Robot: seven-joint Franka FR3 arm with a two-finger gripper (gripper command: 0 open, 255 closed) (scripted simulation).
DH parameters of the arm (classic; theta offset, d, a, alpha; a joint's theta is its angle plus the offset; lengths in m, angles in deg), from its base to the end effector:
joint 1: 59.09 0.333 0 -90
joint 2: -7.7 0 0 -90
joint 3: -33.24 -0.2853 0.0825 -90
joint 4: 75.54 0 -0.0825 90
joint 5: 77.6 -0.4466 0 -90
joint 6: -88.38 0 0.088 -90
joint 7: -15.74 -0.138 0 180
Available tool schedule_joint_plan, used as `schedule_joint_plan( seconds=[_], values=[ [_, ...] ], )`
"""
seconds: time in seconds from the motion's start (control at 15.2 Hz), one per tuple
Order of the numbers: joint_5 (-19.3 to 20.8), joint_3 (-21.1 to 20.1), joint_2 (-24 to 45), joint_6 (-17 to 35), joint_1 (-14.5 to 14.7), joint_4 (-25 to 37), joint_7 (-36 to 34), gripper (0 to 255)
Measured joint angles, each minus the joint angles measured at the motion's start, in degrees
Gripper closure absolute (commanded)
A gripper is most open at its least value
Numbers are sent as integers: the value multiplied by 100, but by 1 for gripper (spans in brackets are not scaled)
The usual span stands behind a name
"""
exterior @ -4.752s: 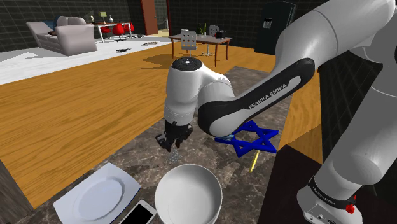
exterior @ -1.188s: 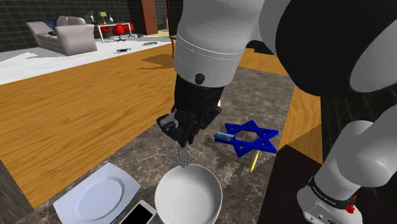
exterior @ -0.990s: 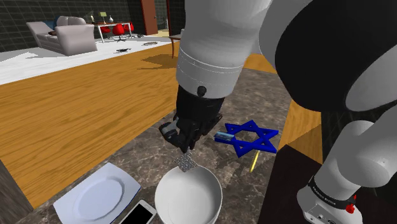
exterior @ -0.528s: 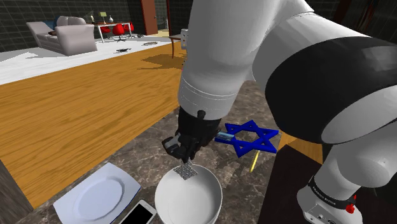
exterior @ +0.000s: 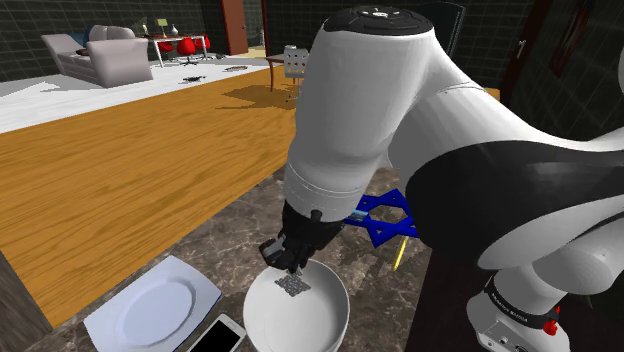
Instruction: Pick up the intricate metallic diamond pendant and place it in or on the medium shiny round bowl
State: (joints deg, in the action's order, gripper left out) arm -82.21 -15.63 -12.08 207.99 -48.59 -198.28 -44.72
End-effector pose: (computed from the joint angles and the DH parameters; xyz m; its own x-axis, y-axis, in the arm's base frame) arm 0.2796 0.5027 0.4338 0.9671 -0.0662 0.2458 -0.0511 -0.9964 -0.0671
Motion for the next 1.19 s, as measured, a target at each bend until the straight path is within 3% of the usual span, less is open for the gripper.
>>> schedule_joint_plan(
  seconds=[0.66, 0.73, 1.19],
  values=[
    [59, -116, 96, 294, -32, -214, -102, 255],
    [59, -116, 96, 294, -32, -214, -102, 0],
    [35, -84, 57, 199, -15, -147, -78, 0]
  ],
)
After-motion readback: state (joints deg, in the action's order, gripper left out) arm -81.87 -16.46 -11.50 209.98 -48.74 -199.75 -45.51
